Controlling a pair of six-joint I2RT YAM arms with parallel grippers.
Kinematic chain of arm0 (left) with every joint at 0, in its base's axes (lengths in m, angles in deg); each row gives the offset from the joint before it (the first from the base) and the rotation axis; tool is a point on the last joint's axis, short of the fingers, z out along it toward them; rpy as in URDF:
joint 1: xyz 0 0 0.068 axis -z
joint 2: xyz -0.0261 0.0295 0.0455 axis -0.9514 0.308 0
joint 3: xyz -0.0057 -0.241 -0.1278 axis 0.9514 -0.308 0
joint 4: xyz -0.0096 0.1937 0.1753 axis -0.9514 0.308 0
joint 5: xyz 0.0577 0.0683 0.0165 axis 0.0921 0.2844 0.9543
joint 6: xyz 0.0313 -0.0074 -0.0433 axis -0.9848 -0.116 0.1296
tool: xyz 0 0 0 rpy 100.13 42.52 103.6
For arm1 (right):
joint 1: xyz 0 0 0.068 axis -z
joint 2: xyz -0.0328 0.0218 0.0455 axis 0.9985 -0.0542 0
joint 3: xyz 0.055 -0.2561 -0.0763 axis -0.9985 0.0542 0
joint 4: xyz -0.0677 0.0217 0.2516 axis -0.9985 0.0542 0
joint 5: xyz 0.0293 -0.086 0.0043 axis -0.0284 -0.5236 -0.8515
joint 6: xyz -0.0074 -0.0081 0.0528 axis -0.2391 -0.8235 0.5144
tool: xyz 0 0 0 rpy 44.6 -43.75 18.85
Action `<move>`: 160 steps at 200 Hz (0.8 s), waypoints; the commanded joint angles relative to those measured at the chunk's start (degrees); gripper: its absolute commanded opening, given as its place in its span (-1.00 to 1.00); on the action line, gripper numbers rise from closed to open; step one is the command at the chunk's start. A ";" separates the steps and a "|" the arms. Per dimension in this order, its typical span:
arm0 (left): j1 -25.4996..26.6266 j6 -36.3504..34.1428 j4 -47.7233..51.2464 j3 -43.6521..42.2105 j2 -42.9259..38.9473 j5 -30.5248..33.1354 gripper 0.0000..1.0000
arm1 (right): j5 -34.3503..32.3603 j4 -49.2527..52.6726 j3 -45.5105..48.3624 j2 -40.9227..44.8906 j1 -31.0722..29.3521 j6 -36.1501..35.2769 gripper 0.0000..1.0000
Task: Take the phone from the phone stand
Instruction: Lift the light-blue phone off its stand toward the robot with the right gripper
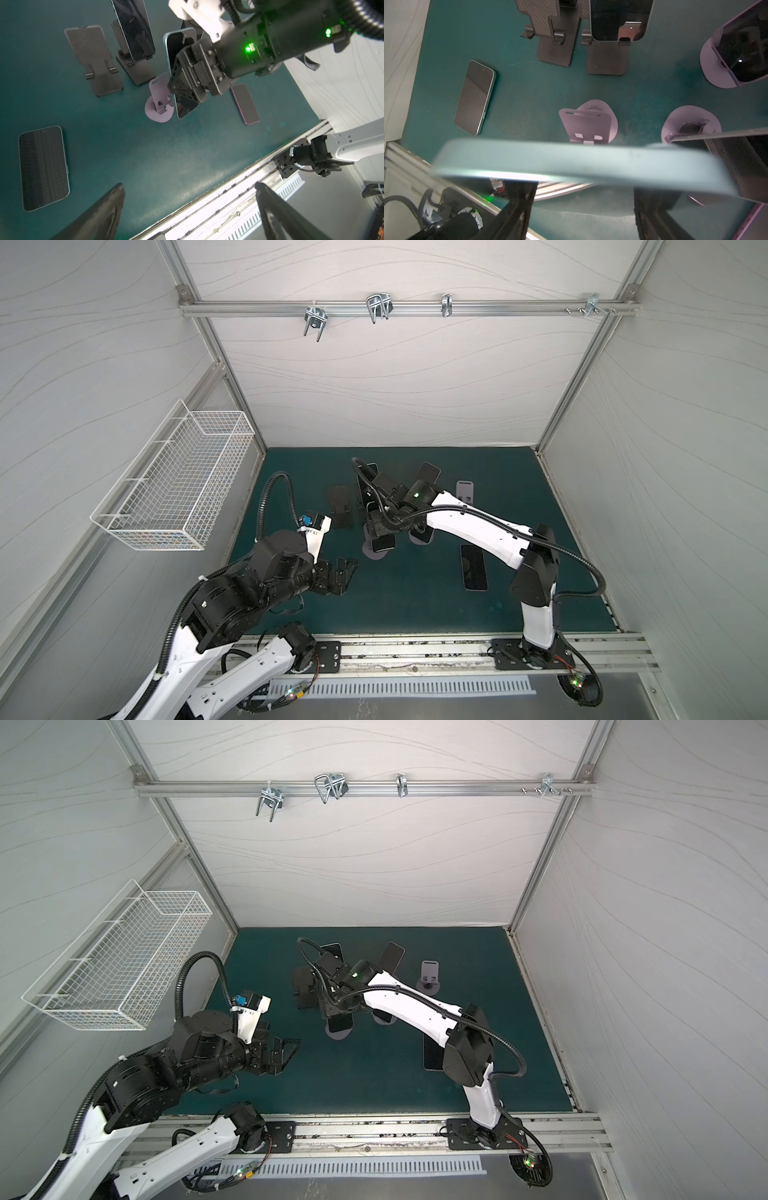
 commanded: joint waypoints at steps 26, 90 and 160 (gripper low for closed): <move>-0.21 0.96 -5.84 -0.67 2.56 0.82 0.98 | 0.64 1.57 7.32 10.68 3.07 0.64 0.30; -0.19 3.11 -10.35 -0.93 6.96 -1.43 0.92 | 1.81 1.79 17.82 20.91 7.67 0.40 0.30; -0.09 5.26 -12.92 -1.16 11.48 -2.48 0.82 | 3.85 2.78 25.73 28.78 13.12 -0.30 0.30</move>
